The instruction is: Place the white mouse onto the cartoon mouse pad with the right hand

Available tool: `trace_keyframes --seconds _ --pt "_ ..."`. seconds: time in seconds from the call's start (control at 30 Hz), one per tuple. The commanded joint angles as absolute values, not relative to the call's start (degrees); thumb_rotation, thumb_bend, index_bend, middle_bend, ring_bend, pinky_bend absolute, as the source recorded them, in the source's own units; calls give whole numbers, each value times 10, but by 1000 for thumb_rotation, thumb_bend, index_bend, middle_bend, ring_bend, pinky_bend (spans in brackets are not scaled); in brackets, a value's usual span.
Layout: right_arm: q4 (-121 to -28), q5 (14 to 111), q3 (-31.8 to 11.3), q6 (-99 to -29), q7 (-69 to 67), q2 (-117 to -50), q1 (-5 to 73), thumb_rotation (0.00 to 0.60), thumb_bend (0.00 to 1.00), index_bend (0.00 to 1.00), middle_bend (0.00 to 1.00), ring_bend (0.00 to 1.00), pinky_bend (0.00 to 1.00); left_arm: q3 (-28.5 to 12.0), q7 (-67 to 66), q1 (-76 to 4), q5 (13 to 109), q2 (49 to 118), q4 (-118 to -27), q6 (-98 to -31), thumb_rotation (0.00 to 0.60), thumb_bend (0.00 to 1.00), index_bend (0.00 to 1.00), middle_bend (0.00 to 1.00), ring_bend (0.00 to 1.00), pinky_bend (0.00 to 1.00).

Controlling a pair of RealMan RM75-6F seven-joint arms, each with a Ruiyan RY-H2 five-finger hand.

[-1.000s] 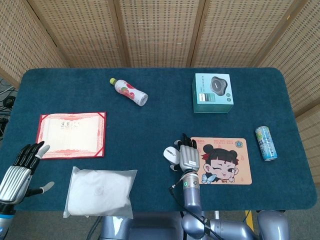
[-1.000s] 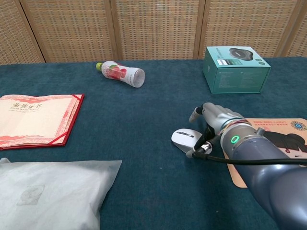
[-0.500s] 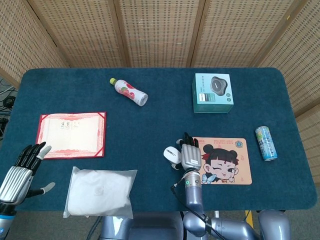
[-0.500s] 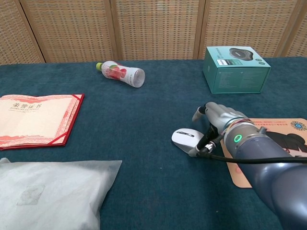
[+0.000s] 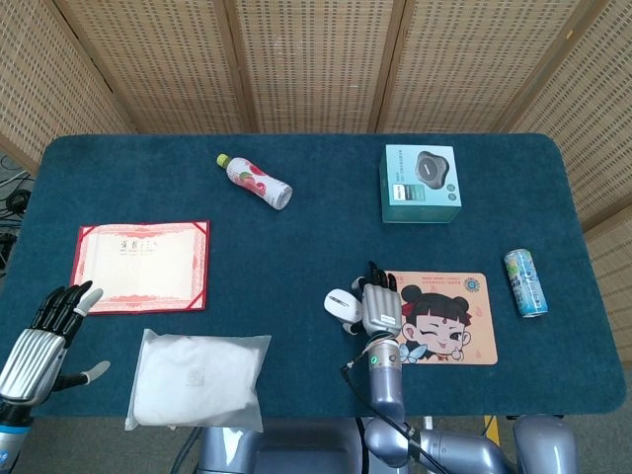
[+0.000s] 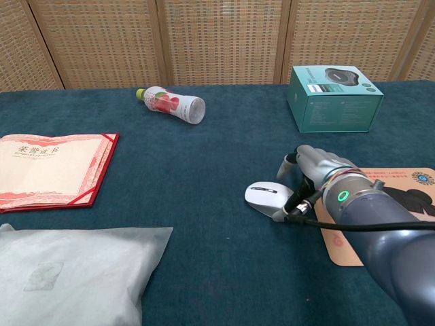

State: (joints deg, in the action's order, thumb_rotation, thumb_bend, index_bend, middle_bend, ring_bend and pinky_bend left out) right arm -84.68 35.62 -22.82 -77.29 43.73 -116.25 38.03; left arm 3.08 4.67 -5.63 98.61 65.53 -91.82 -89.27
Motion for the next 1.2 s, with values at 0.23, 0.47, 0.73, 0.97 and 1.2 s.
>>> trace_keyframes --seconds 0.23,0.47,0.73,0.97,1.2 --pt "-836 351 -228 -767 436 -1163 381 600 28 380 0 0 0 32 48 -57 988 655 -918 -893 600 154 0 0 0 0" --pt "-830 355 -226 -766 431 -1165 382 600 43 428 0 0 0 31 49 -57 987 655 -918 -893 600 154 0 0 0 0" --pt "-823 369 -226 -777 426 -1174 384 600 53 474 0 0 0 32 49 -57 987 655 -918 -892 600 153 0 0 0 0" --pt "-822 374 -229 -785 428 -1177 384 600 53 485 0 0 0 31 52 -57 986 654 -919 -894 600 153 0 0 0 0" --pt "-823 374 -244 -804 441 -1177 388 600 53 490 0 0 0 32 52 -57 986 653 -919 -892 600 154 0 0 0 0"
